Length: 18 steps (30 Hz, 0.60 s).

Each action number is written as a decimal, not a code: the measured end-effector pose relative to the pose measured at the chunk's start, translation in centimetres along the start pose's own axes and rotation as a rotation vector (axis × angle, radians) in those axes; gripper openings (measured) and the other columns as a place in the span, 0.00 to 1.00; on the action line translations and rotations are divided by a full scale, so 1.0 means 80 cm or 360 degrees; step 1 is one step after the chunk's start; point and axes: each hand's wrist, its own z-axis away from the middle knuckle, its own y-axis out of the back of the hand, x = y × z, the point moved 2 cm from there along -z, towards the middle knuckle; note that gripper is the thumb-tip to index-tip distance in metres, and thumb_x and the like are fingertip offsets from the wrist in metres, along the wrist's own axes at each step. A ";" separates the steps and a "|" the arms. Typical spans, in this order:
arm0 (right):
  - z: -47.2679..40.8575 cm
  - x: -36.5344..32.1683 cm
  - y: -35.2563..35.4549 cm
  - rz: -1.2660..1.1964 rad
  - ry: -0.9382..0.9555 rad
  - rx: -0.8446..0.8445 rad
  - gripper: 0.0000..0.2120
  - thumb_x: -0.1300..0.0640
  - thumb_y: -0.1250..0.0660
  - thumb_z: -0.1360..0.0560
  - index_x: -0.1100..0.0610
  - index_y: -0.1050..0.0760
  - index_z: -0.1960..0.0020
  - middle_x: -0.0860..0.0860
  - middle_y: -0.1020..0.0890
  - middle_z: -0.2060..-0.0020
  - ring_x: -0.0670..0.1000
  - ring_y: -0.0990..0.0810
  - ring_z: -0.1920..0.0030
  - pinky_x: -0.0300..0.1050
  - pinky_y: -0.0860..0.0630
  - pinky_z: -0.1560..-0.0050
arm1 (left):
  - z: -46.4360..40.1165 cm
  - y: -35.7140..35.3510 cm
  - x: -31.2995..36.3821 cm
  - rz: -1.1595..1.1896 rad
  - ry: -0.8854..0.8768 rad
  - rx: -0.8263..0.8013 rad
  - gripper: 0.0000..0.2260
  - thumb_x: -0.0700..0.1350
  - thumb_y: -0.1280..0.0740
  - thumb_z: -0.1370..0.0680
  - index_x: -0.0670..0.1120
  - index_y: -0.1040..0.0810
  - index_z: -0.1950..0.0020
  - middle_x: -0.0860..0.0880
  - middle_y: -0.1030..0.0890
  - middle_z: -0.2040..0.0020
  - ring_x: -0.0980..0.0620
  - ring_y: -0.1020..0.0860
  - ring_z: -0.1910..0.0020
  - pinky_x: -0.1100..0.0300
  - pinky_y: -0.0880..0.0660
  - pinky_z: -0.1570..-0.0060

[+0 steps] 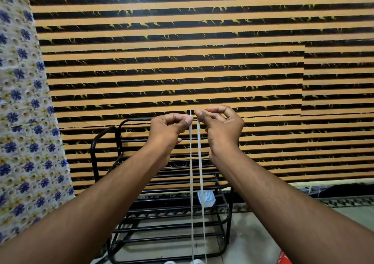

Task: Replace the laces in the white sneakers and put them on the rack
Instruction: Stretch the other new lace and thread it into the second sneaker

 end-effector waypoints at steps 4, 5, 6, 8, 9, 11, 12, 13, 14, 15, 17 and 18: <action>-0.001 -0.001 0.007 -0.0030 -0.0054 0.0013 0.14 0.65 0.22 0.30 0.60 0.22 0.48 0.52 0.12 0.58 0.46 0.13 0.57 0.33 0.20 0.62 | -0.005 0.006 -0.004 -0.0018 0.0007 0.0005 0.02 0.45 0.27 0.21 0.48 0.14 0.51 0.51 0.13 0.50 0.50 0.16 0.47 0.53 0.23 0.54; -0.003 0.000 0.011 -0.0042 -0.0081 -0.0009 0.14 0.66 0.23 0.29 0.60 0.23 0.47 0.53 0.12 0.58 0.48 0.12 0.57 0.38 0.18 0.60 | -0.007 0.009 -0.005 -0.0006 0.0003 0.0002 0.02 0.44 0.28 0.20 0.47 0.15 0.50 0.50 0.13 0.49 0.48 0.16 0.47 0.51 0.21 0.53; -0.005 0.001 0.015 -0.0060 -0.0112 -0.0031 0.13 0.66 0.25 0.27 0.61 0.24 0.46 0.55 0.13 0.57 0.50 0.12 0.56 0.44 0.16 0.58 | -0.008 0.012 -0.007 0.0010 -0.0002 -0.0012 0.03 0.43 0.30 0.18 0.46 0.17 0.49 0.48 0.13 0.48 0.46 0.15 0.47 0.51 0.19 0.52; -0.012 0.001 0.027 -0.0047 -0.0166 -0.0042 0.12 0.68 0.28 0.25 0.60 0.27 0.44 0.58 0.13 0.56 0.53 0.12 0.57 0.48 0.16 0.58 | -0.010 0.020 -0.010 0.0017 0.0020 -0.0072 0.04 0.42 0.34 0.16 0.45 0.20 0.46 0.46 0.14 0.49 0.45 0.14 0.52 0.51 0.19 0.52; -0.017 0.000 0.033 0.0011 -0.0179 -0.0046 0.12 0.68 0.28 0.24 0.60 0.27 0.44 0.59 0.14 0.56 0.53 0.12 0.59 0.46 0.17 0.60 | -0.010 0.024 -0.012 0.0000 0.0047 -0.0112 0.05 0.42 0.35 0.16 0.43 0.20 0.44 0.45 0.14 0.51 0.47 0.15 0.57 0.52 0.19 0.54; -0.027 0.003 0.046 0.0231 -0.0172 -0.0106 0.09 0.67 0.29 0.24 0.60 0.24 0.45 0.58 0.14 0.55 0.50 0.14 0.63 0.41 0.21 0.66 | -0.007 0.029 -0.021 -0.0091 0.0096 -0.0200 0.06 0.42 0.34 0.16 0.41 0.20 0.42 0.45 0.16 0.56 0.52 0.21 0.65 0.54 0.21 0.59; -0.032 0.007 0.053 0.0374 -0.0119 -0.0155 0.07 0.66 0.28 0.24 0.59 0.22 0.47 0.57 0.15 0.55 0.49 0.16 0.64 0.39 0.23 0.68 | -0.005 0.032 -0.028 -0.0157 0.0110 -0.0240 0.06 0.41 0.34 0.16 0.40 0.20 0.42 0.46 0.16 0.57 0.54 0.23 0.67 0.56 0.22 0.61; -0.035 0.012 0.059 0.0547 -0.0024 -0.0201 0.06 0.65 0.27 0.24 0.58 0.20 0.50 0.56 0.15 0.55 0.48 0.17 0.63 0.39 0.23 0.68 | -0.003 0.033 -0.037 -0.0221 0.0130 -0.0277 0.06 0.41 0.33 0.16 0.41 0.19 0.43 0.46 0.16 0.57 0.55 0.25 0.69 0.57 0.22 0.63; -0.039 0.019 0.063 0.0729 0.0091 -0.0250 0.05 0.63 0.25 0.25 0.56 0.19 0.53 0.53 0.16 0.56 0.48 0.18 0.61 0.40 0.22 0.65 | 0.000 0.035 -0.047 -0.0276 0.0157 -0.0307 0.06 0.42 0.32 0.17 0.41 0.18 0.44 0.46 0.16 0.57 0.55 0.26 0.69 0.58 0.23 0.65; -0.038 0.029 0.067 0.0889 0.0177 -0.0317 0.05 0.62 0.24 0.27 0.54 0.18 0.56 0.51 0.16 0.57 0.47 0.18 0.59 0.41 0.21 0.61 | 0.004 0.037 -0.062 -0.0317 0.0191 -0.0330 0.05 0.42 0.32 0.17 0.42 0.18 0.45 0.45 0.16 0.56 0.55 0.26 0.69 0.59 0.24 0.67; -0.033 0.055 0.073 0.1029 0.0196 -0.0510 0.05 0.61 0.22 0.28 0.53 0.17 0.58 0.49 0.15 0.59 0.47 0.17 0.57 0.42 0.21 0.55 | 0.011 0.039 -0.094 -0.0389 0.0260 -0.0346 0.05 0.43 0.31 0.18 0.42 0.18 0.47 0.45 0.15 0.56 0.55 0.26 0.70 0.61 0.28 0.71; -0.030 0.069 0.077 0.1059 0.0178 -0.0609 0.05 0.61 0.22 0.28 0.53 0.16 0.58 0.49 0.15 0.60 0.47 0.17 0.56 0.44 0.20 0.53 | 0.014 0.040 -0.110 -0.0429 0.0297 -0.0338 0.05 0.43 0.30 0.18 0.42 0.17 0.48 0.45 0.15 0.57 0.55 0.26 0.70 0.61 0.30 0.73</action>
